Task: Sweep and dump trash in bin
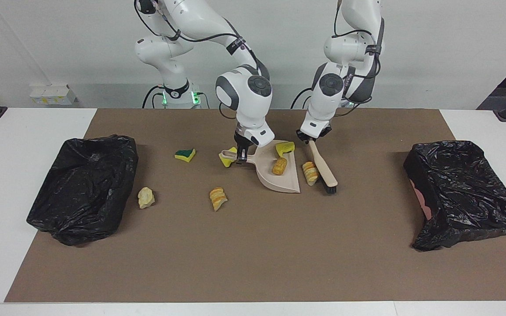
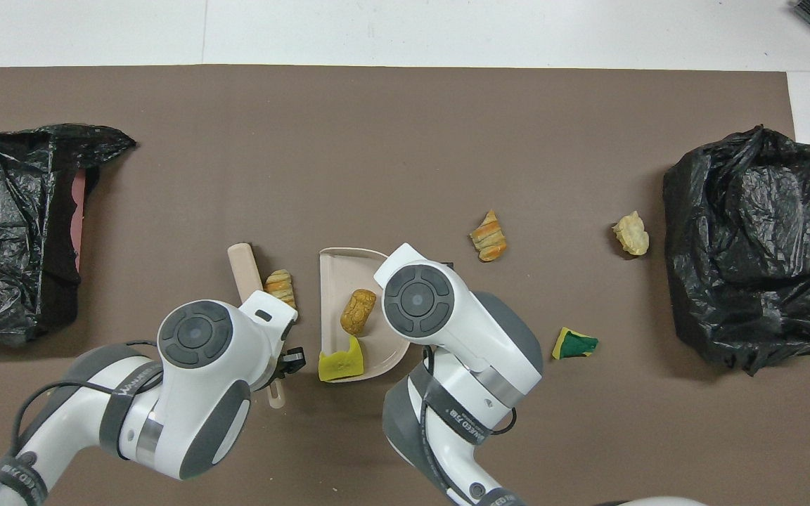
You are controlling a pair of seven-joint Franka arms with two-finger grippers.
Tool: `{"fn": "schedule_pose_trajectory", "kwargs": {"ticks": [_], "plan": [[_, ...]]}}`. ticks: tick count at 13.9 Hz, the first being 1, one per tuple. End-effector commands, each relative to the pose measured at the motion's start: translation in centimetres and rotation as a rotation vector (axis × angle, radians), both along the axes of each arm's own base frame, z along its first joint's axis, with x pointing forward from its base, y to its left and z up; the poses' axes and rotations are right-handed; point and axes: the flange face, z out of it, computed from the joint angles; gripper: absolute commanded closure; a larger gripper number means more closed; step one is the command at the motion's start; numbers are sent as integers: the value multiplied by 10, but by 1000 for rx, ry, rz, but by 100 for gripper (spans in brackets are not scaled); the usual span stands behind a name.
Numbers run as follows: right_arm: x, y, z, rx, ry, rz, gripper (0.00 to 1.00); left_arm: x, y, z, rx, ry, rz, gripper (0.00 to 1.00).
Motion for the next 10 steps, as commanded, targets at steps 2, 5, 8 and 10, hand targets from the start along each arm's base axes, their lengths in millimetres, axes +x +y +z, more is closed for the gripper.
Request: {"fn": "schedule_pose_trajectory", "kwargs": {"ticks": [2, 5, 8, 10], "plan": [[12, -30, -8, -46, -6, -18, 100, -14, -26, 6, -24, -18, -96, 100], [12, -40, -9, -83, 20, -32, 100, -22, -50, 15, -37, -40, -141, 100], [11, -47, -8, -121, 44, -40, 100, -30, -72, 19, -96, -15, -143, 100], [9, -47, -7, -133, 48, -57, 100, -21, -91, 33, -161, 10, -123, 100]]}}
